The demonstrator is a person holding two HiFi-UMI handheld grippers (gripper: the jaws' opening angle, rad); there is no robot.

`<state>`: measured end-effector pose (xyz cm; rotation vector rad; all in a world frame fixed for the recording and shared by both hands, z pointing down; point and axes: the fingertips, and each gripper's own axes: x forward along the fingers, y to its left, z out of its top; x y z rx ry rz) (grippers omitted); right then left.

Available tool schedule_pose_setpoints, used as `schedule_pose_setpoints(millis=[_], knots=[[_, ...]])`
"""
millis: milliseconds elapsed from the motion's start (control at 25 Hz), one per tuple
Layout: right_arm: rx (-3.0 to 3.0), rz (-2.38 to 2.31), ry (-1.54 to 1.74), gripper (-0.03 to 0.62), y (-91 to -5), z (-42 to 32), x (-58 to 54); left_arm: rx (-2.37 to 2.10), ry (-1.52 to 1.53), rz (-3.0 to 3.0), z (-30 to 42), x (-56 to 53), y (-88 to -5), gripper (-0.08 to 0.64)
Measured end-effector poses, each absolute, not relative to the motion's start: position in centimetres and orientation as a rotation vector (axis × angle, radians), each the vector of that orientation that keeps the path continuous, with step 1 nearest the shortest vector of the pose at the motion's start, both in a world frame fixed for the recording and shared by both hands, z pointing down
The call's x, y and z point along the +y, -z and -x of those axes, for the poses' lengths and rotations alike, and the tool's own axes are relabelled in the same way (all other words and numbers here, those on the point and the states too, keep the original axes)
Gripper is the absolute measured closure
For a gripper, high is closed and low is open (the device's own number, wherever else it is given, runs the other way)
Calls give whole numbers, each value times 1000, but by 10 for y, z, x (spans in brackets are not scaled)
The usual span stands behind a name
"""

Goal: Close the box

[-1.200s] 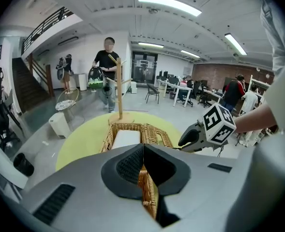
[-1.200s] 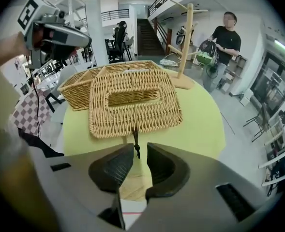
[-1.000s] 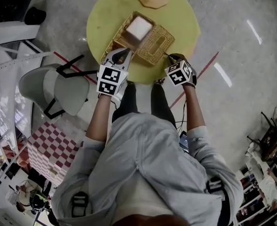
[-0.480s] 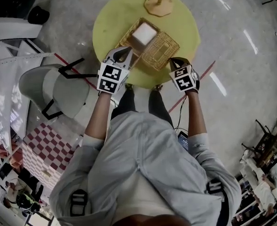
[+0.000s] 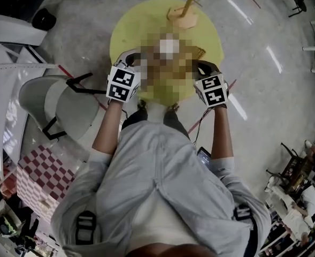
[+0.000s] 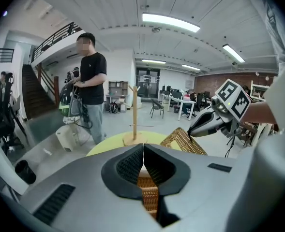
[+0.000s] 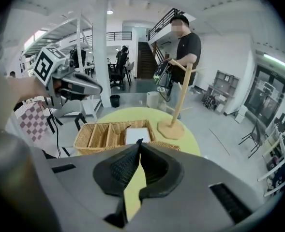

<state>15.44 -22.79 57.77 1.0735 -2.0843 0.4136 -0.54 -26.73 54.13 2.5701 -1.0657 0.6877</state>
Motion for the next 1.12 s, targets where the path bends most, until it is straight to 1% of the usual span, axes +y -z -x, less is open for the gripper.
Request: schedule_pose_setpoints(millis=[200,440,840,1120], knots=[[-2126,-1073,-349,561,-550,-122,-260,-1102,-652,-2573,26,-283,-529,531],[-2157,-1035,-321,561,-554,-70,-300,-1133,-645,-2557,64,-302,-529,531],[-2119,-942,-368,561,-611,-20,-348,-1155,-680,-2496,111,-326,-553,531],[-2049,-861,-369,561,-652,-7,-360,-1167,-693,-2455,125,-329,-563,531]])
